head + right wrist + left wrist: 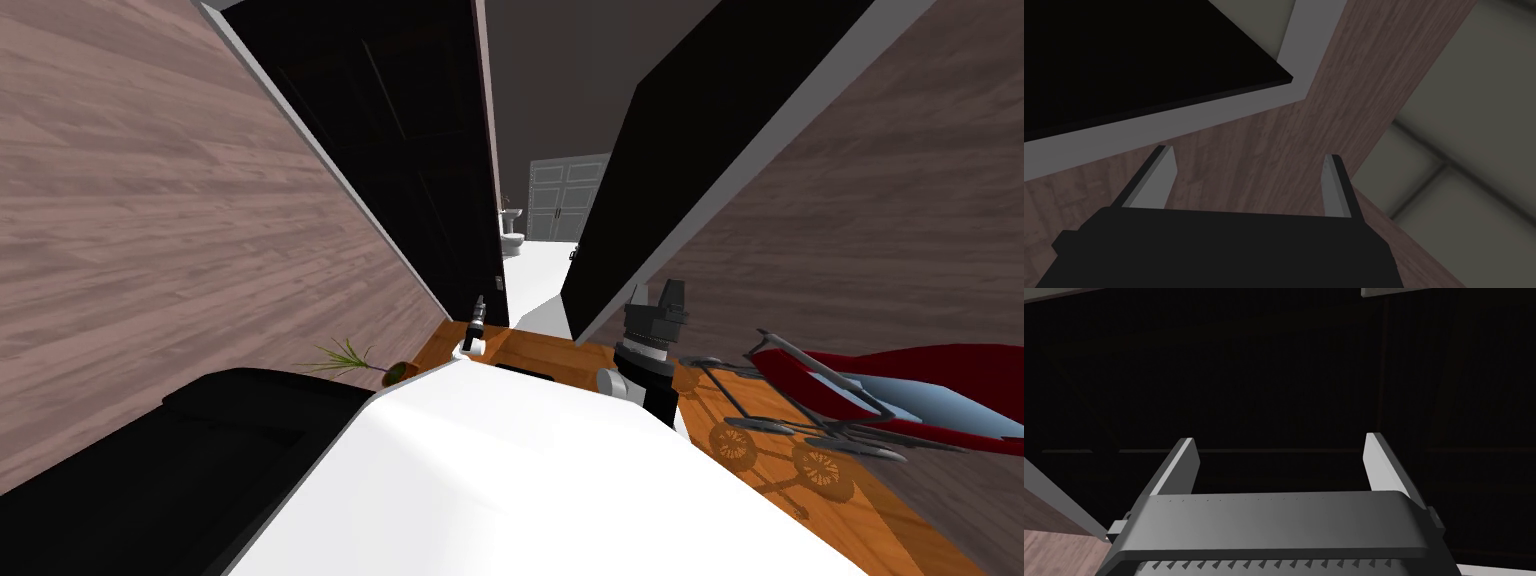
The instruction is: Push the door open
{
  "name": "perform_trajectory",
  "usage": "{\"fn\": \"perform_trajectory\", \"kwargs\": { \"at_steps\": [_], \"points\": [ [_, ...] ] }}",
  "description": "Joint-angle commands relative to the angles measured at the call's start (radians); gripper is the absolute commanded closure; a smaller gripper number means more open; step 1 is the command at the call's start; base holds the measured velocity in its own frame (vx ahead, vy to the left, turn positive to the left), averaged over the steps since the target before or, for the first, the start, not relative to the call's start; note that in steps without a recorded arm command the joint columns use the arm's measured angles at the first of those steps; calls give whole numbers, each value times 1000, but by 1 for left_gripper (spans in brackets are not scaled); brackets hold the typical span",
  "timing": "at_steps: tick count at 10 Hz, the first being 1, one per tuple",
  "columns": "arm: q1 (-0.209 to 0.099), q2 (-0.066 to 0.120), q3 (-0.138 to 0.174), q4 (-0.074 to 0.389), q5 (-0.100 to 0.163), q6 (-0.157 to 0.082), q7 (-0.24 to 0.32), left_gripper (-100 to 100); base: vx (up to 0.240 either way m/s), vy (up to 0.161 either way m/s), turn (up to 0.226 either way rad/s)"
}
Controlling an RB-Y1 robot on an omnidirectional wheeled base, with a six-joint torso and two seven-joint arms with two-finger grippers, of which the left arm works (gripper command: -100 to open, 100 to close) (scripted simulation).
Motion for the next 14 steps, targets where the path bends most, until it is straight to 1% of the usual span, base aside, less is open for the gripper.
{"fn": "perform_trajectory", "kwargs": {
  "at_steps": [1, 2, 3, 9, 11, 12, 13, 14],
  "points": [
    [-18, -5, 3, 50, 3, -8, 2, -100, 57, 91, -107],
    [-30, -9, 5, 74, 5, -14, 3, -100, 54, 89, -107],
    [-30, -9, 5, 79, 5, -14, 3, -100, 33, 71, -47],
    [-94, -31, 14, 234, 15, -49, 10, -100, 41, 86, -92],
    [-111, -39, 17, 274, 17, -57, 11, -100, 43, 75, -75],
    [-127, -47, 19, 313, 20, -66, 13, -100, 48, 97, -117],
    [-139, -54, 21, 343, 22, -73, 14, -100, 61, 118, -130],
    [-139, -54, 21, 343, 22, -73, 14, -100, 43, 81, -40]
  ]
}}
